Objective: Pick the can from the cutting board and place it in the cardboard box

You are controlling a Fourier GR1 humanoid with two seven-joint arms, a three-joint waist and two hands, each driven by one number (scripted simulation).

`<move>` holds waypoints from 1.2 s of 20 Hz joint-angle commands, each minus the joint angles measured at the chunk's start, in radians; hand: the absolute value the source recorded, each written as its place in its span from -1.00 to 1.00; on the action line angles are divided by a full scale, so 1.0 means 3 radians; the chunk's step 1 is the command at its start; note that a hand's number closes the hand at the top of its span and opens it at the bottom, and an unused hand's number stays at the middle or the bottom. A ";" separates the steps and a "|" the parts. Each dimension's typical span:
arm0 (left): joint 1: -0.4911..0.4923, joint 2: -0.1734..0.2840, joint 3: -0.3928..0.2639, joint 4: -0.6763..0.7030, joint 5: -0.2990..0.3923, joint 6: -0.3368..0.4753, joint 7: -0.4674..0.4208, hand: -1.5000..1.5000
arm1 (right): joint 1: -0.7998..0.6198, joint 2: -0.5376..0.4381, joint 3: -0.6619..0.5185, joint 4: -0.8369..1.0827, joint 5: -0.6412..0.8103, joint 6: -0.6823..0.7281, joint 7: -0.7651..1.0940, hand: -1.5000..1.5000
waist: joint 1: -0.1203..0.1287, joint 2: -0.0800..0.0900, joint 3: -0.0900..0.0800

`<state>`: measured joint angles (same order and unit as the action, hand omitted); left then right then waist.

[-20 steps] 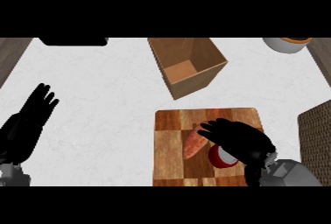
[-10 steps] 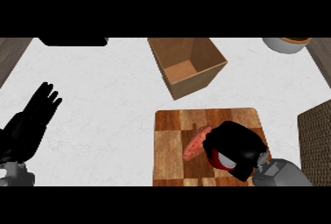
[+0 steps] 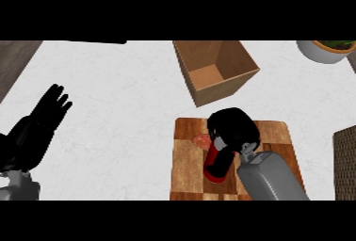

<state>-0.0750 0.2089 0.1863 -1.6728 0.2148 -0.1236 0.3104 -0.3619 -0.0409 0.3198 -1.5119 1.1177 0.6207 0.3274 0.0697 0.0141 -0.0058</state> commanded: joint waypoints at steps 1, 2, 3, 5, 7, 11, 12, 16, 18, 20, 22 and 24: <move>-0.0079 -0.0033 -0.0093 0.0023 0.0003 -0.0057 -0.0016 0.00 | -0.0260 0.0130 -0.0097 0.0321 -0.0106 -0.0343 0.0766 1.00 | 0.0158 0.0070 0.0017; -0.0104 -0.0024 -0.0085 0.0021 -0.0007 -0.0041 -0.0007 0.00 | -0.0370 0.0131 -0.0132 0.0407 -0.0098 -0.0437 0.0947 1.00 | 0.0192 0.0071 0.0018; -0.0134 -0.0033 -0.0130 0.0012 0.0007 -0.0065 0.0039 0.00 | -0.0538 0.0133 -0.0116 0.0447 -0.0114 -0.0473 0.1103 1.00 | 0.0239 0.0064 0.0017; -0.0107 -0.0060 -0.0182 0.0038 -0.0026 -0.0085 -0.0003 0.00 | -0.0732 0.0134 -0.0022 0.0564 -0.0141 -0.0665 0.1466 1.00 | 0.0296 0.0052 0.0013; -0.0164 -0.0066 -0.0187 0.0096 -0.0018 -0.0097 -0.0014 0.00 | -0.0960 0.0135 0.0028 0.0747 -0.0234 -0.0923 0.1726 1.00 | 0.0315 0.0062 0.0015; -0.0233 -0.0078 -0.0253 0.0127 -0.0083 -0.0064 0.0050 0.00 | -0.1577 0.0136 0.0226 0.0978 -0.0400 -0.1241 0.2190 1.00 | 0.0381 0.0045 0.0014; -0.0274 -0.0053 -0.0235 0.0152 -0.0066 -0.0091 0.0040 0.00 | -0.1754 0.0136 0.0304 0.1041 -0.0473 -0.1256 0.2291 1.00 | 0.0386 0.0042 0.0011; -0.0307 -0.0116 -0.0268 0.0228 -0.0092 -0.0054 0.0018 0.00 | -0.2326 0.0136 0.0472 0.1184 -0.0463 -0.1572 0.2680 1.00 | 0.0357 0.0023 0.0004; -0.0392 -0.0061 -0.0192 0.0277 -0.0052 -0.0056 0.0047 0.00 | -0.2616 0.0136 0.0477 0.1279 -0.0467 -0.1660 0.2856 1.00 | 0.0356 0.0023 0.0001; -0.0401 -0.0101 -0.0227 0.0231 -0.0095 -0.0009 0.0032 0.00 | -0.2917 0.0136 0.0433 0.1425 -0.0322 -0.1746 0.2989 1.00 | 0.0317 0.0009 0.0000; -0.0258 -0.0108 -0.0249 0.0267 -0.0127 -0.0053 -0.0057 0.00 | -0.3159 0.0135 0.0340 0.1589 -0.0330 -0.1741 0.3161 1.00 | 0.0322 0.0006 -0.0005; -0.0282 -0.0010 -0.0164 0.0333 -0.0084 -0.0095 0.0000 0.00 | -0.3253 0.0135 0.0433 0.1697 -0.0269 -0.1885 0.3333 1.00 | 0.0284 0.0004 -0.0004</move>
<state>-0.1642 0.1883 0.1203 -1.5943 0.1846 -0.1420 0.3101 -1.2248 -0.0100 0.4380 -1.0650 1.0197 0.1188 1.1097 0.1655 0.0176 -0.0061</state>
